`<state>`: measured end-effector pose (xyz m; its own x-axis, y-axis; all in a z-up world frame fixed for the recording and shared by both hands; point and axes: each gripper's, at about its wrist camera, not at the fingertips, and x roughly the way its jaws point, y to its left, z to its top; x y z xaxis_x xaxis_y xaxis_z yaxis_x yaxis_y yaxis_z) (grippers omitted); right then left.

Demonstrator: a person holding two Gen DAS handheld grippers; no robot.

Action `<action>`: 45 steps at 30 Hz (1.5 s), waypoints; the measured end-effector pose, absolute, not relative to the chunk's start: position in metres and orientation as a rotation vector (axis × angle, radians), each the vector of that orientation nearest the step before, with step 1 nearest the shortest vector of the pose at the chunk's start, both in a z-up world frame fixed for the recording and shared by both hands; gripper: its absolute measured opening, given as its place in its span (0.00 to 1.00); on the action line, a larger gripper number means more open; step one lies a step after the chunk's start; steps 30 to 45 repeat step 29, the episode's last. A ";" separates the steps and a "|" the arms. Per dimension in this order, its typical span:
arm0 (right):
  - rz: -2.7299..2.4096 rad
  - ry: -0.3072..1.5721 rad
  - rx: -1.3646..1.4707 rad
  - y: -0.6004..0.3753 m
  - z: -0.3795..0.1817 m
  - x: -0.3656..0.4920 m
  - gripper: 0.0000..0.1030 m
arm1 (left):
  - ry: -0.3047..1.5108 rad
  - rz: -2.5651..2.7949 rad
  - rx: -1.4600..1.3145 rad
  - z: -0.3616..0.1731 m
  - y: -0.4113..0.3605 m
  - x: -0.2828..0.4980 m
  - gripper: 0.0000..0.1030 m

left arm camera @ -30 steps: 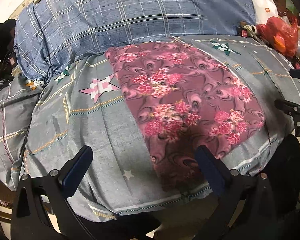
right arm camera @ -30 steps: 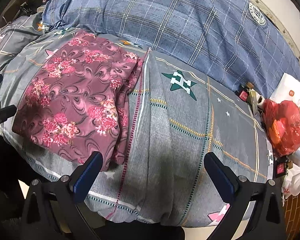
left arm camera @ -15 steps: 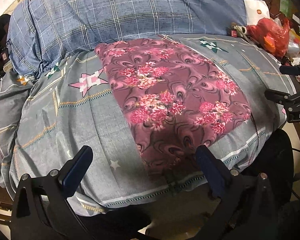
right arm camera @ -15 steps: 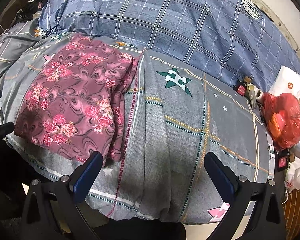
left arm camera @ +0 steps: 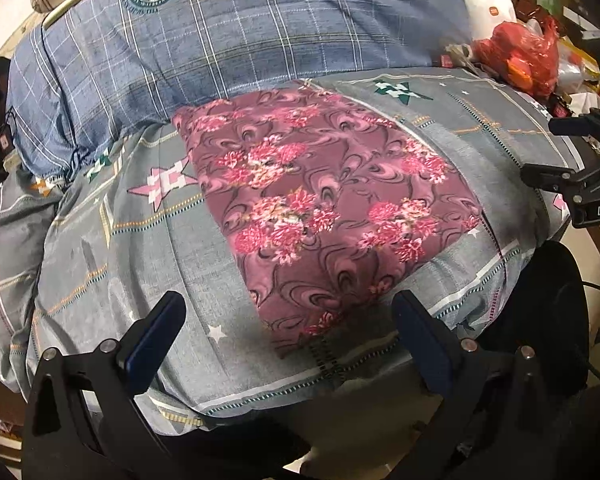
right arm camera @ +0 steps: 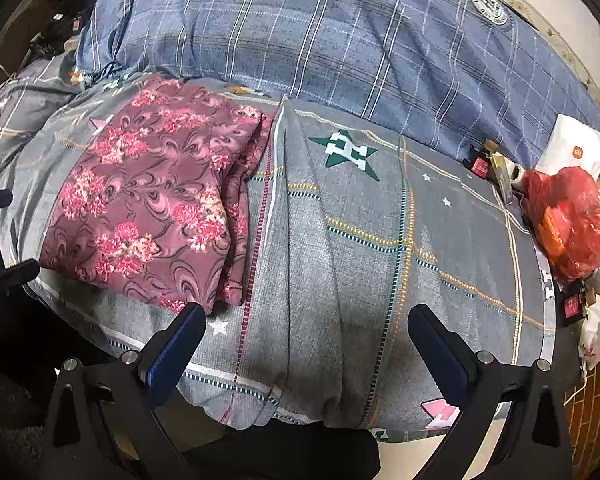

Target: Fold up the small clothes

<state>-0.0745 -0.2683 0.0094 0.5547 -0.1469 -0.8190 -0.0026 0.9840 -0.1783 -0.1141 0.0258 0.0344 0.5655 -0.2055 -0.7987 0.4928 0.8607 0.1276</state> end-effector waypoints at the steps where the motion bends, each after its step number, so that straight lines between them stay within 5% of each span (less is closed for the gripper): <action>1: -0.087 0.976 -0.165 -0.268 0.010 -0.075 0.99 | 0.875 -0.421 0.358 0.035 0.025 -0.115 1.00; 45: -0.078 0.990 -0.197 -0.254 0.007 -0.077 0.99 | 0.871 -0.447 0.329 0.038 0.025 -0.118 1.00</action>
